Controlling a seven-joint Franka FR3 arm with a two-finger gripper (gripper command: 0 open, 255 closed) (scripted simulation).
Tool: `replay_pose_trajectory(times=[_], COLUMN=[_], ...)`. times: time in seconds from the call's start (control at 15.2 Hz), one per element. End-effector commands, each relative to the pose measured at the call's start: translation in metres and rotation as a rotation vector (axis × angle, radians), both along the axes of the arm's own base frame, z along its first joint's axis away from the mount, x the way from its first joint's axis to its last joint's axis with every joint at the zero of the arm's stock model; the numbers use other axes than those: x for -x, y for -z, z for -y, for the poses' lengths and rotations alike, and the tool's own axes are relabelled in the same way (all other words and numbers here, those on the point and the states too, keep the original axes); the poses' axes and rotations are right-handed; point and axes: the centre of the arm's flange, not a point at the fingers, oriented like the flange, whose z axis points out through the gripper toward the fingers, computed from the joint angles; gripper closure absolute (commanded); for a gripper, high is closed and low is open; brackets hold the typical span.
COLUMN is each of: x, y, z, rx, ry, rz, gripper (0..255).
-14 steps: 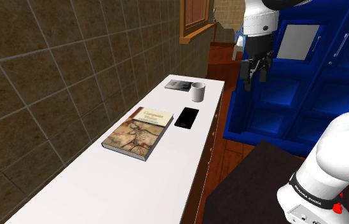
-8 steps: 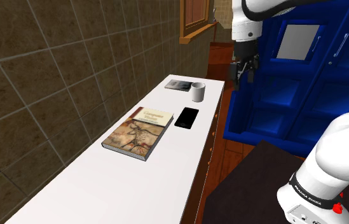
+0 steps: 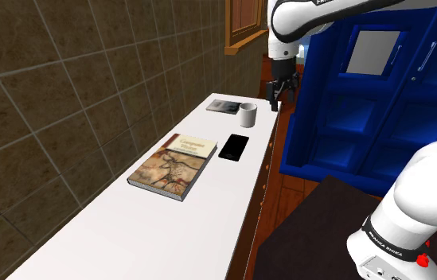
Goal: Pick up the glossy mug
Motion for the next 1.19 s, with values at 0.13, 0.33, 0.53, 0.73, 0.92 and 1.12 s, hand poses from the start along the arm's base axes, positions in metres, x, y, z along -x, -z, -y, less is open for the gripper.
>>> replay_pose_trajectory(times=[0.13,0.33,0.53,0.73,0.92,1.12], x=[-0.042,-0.076,-0.11,-0.144,-0.178,-0.213], y=[0.024,0.038,0.052,0.066,0.079,0.092], z=[0.017,0.028,0.038,0.048,0.059,0.069], rx=[0.003,0.005,0.008,0.01,0.012,0.014], ry=[-0.01,-0.017,-0.024,-0.031,-0.038,-0.045], rz=[0.013,0.022,0.031,0.04,0.049,0.058], gripper=[0,0,0,0,0,0])
